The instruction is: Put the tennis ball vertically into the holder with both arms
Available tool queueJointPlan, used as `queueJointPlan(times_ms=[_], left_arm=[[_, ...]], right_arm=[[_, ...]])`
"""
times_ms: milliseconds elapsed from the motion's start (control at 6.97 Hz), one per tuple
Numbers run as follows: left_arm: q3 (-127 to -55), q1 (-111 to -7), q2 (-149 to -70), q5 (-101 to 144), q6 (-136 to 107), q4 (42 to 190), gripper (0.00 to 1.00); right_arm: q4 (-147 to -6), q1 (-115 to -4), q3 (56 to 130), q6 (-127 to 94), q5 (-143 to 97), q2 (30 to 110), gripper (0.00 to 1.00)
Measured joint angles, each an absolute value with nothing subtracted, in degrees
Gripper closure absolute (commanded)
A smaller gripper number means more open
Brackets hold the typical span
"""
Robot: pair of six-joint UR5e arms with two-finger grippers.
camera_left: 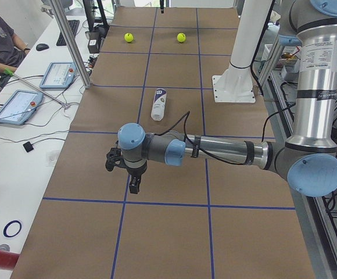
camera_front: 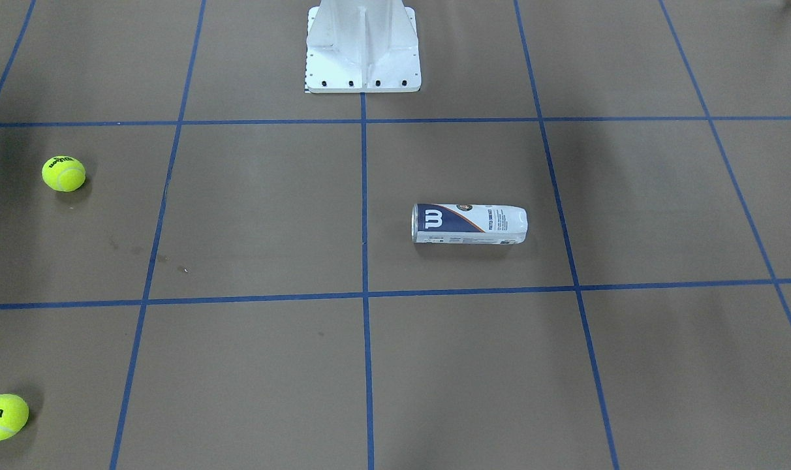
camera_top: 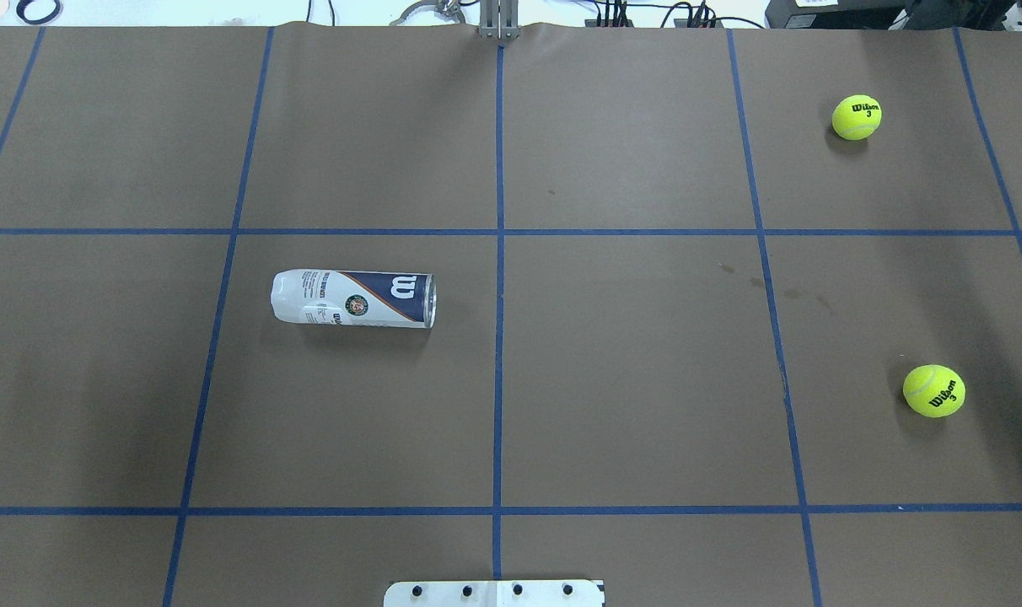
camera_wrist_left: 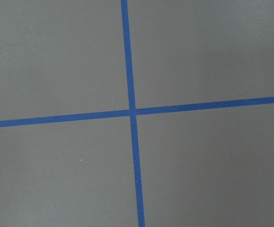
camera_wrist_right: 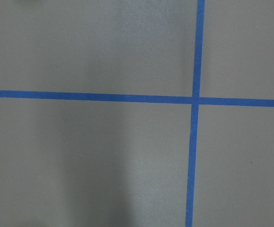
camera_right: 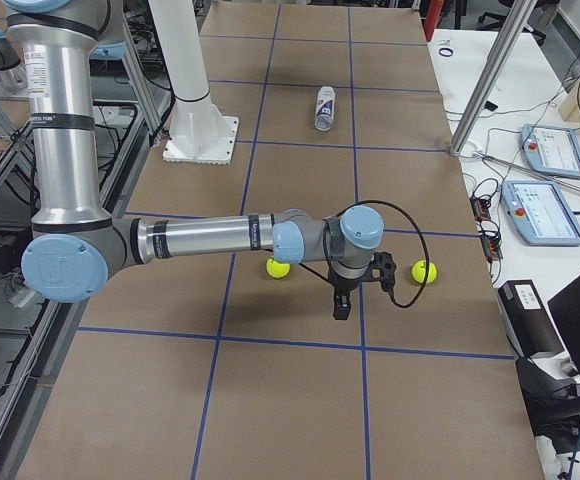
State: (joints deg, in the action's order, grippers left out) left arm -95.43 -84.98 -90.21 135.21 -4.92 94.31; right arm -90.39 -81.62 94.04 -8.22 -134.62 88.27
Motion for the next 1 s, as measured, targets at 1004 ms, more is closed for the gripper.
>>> queueJointPlan(times_ms=[1004], left_arm=[[-98.81,-84.82,-88.17,137.89,-4.89,93.32,0.01]], right_arm=[[-90.18,-81.57,94.19,-8.51,-135.08,88.36,0.01]])
